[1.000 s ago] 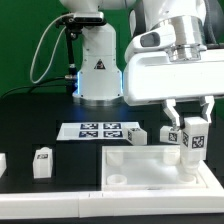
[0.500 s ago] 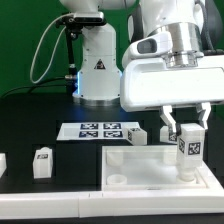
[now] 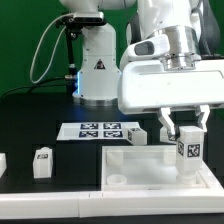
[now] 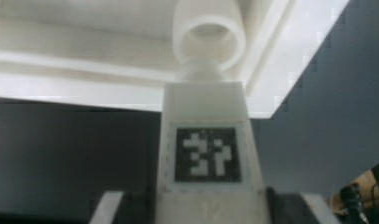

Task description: Assemble one leg

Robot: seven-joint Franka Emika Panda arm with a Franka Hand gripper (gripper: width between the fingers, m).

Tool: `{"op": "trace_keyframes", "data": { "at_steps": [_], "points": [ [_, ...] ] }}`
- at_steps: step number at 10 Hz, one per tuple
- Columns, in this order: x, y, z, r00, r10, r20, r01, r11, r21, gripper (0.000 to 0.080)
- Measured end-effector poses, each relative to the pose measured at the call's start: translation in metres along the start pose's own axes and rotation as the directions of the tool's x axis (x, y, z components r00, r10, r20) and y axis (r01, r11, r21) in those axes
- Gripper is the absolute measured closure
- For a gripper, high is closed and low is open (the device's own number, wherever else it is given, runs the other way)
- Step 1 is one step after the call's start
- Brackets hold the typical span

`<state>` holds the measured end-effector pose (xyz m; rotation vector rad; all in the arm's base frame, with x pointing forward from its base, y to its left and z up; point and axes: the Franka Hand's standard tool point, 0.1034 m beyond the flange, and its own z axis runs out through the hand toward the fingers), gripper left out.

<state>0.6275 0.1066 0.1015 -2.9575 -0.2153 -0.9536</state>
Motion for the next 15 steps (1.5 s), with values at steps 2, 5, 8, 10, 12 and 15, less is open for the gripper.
{"op": "trace_keyframes", "data": {
  "at_steps": [2,5,8,10,12,15],
  "points": [
    [0.000,-0.001,-0.009,1.000,-0.001,0.009,0.001,1.000,0.003,0.0512],
    [-0.007,0.002,-0.012,1.000,-0.009,0.017,0.009,1.000,0.001,0.0512],
    [-0.011,-0.004,-0.007,1.000,-0.017,0.022,0.017,1.000,0.006,0.0512],
    [-0.017,-0.005,0.000,1.000,-0.019,0.023,0.019,1.000,0.004,0.0512],
    [-0.021,-0.005,0.005,0.999,-0.020,0.025,0.020,1.000,0.003,0.0512],
    [-0.015,-0.008,0.009,1.000,-0.010,0.004,0.010,1.000,0.000,0.0512]
  ]
}}
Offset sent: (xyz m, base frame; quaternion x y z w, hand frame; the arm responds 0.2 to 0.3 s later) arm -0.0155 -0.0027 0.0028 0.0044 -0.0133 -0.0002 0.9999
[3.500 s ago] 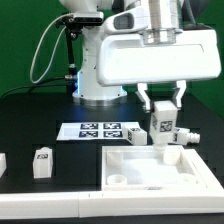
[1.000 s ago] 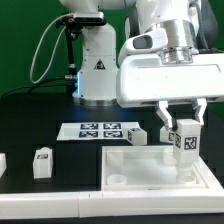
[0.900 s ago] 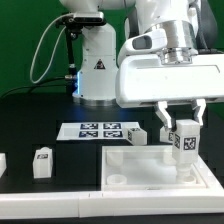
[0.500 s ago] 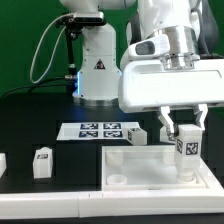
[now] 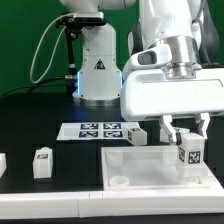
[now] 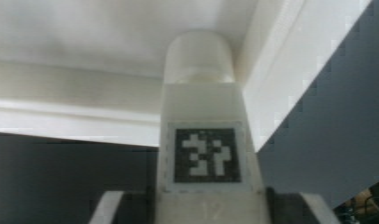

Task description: Assemble one leg

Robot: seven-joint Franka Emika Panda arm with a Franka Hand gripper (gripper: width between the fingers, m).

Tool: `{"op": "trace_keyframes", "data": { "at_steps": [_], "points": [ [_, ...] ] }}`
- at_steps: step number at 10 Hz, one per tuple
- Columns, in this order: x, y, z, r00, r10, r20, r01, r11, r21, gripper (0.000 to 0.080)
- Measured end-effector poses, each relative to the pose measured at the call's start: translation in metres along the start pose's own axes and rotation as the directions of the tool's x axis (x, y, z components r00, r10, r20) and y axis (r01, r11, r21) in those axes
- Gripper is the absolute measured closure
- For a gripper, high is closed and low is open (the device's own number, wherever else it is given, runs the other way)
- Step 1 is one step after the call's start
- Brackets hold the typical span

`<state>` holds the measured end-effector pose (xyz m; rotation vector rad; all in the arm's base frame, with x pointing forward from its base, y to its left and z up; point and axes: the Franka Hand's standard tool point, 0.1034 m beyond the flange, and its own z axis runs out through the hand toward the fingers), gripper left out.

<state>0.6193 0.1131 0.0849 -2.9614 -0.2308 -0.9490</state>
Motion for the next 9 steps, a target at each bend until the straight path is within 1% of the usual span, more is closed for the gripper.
{"op": "trace_keyframes", "data": {
  "at_steps": [2,4,5,6,7,8,9],
  "points": [
    [0.001,0.004,0.001,1.000,-0.008,0.002,0.008,1.000,-0.004,0.0512],
    [0.001,0.004,0.001,1.000,-0.009,0.003,0.009,1.000,-0.004,0.0512],
    [0.001,0.004,0.001,1.000,-0.009,0.003,0.009,1.000,-0.004,0.0327],
    [0.001,0.004,0.001,1.000,-0.010,0.005,0.010,1.000,-0.004,0.0212],
    [0.000,0.003,0.002,0.999,-0.001,0.042,0.001,1.000,0.003,0.0212],
    [0.010,0.004,0.001,0.998,0.017,0.062,-0.018,1.000,0.007,0.0161],
    [0.018,0.005,0.003,0.995,0.032,0.095,-0.033,0.999,0.013,0.0153]
  ]
}}
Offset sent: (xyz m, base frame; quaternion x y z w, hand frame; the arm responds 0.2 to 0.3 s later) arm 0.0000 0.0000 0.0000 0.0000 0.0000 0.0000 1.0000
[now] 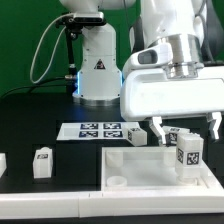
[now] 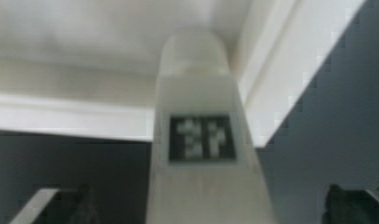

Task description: Assemble one leg

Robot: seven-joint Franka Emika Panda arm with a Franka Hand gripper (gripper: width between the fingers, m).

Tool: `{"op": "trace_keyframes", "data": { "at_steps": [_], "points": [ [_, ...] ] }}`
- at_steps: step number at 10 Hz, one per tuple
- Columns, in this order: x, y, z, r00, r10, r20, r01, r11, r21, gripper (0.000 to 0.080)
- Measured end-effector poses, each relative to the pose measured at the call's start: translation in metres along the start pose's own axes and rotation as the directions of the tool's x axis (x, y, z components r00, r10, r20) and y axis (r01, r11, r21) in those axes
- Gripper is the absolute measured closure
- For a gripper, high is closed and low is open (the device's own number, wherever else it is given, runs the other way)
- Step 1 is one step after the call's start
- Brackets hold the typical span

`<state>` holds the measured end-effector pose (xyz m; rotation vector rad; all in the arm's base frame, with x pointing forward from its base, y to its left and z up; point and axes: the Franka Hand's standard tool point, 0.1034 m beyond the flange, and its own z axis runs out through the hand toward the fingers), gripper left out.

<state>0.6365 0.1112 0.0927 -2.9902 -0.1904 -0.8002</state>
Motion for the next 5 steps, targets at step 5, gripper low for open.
{"op": "trace_keyframes", "data": {
  "at_steps": [5],
  "points": [
    [-0.003,-0.001,0.014,0.947,0.063,0.316,-0.073,0.997,0.019,0.0150]
  ]
}}
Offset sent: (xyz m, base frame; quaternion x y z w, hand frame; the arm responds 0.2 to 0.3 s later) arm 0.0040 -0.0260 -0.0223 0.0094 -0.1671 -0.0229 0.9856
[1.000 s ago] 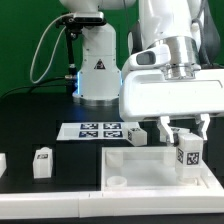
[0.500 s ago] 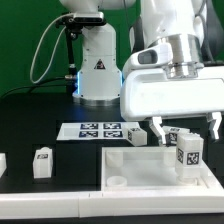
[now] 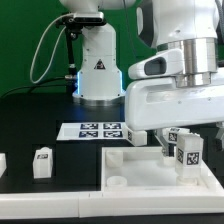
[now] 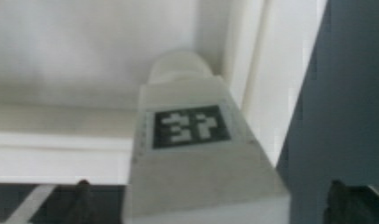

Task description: Assemble one leg

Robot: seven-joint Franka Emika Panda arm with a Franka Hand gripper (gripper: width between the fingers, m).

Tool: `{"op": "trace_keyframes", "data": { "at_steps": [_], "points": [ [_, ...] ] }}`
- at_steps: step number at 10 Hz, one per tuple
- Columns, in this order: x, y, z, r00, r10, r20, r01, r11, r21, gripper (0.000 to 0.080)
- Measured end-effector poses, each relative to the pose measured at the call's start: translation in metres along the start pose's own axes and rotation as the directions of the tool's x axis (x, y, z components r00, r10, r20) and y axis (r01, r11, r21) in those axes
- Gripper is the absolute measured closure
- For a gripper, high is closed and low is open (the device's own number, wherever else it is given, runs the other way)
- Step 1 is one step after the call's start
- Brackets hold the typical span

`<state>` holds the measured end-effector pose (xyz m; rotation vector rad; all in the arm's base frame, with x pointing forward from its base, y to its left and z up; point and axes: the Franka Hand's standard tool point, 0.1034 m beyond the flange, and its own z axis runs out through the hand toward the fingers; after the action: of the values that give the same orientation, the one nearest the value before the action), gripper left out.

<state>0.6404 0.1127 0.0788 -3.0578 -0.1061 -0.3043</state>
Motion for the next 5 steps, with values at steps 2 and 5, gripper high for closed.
{"op": "trace_keyframes", "data": {
  "at_steps": [2,5],
  "points": [
    [-0.0040,0.0049,-0.0035,0.995,0.027,0.098,-0.028,1.000,0.007,0.0150],
    [-0.0049,0.0044,-0.0029,0.993,0.061,0.099,-0.061,0.998,0.004,0.0198]
  ]
}}
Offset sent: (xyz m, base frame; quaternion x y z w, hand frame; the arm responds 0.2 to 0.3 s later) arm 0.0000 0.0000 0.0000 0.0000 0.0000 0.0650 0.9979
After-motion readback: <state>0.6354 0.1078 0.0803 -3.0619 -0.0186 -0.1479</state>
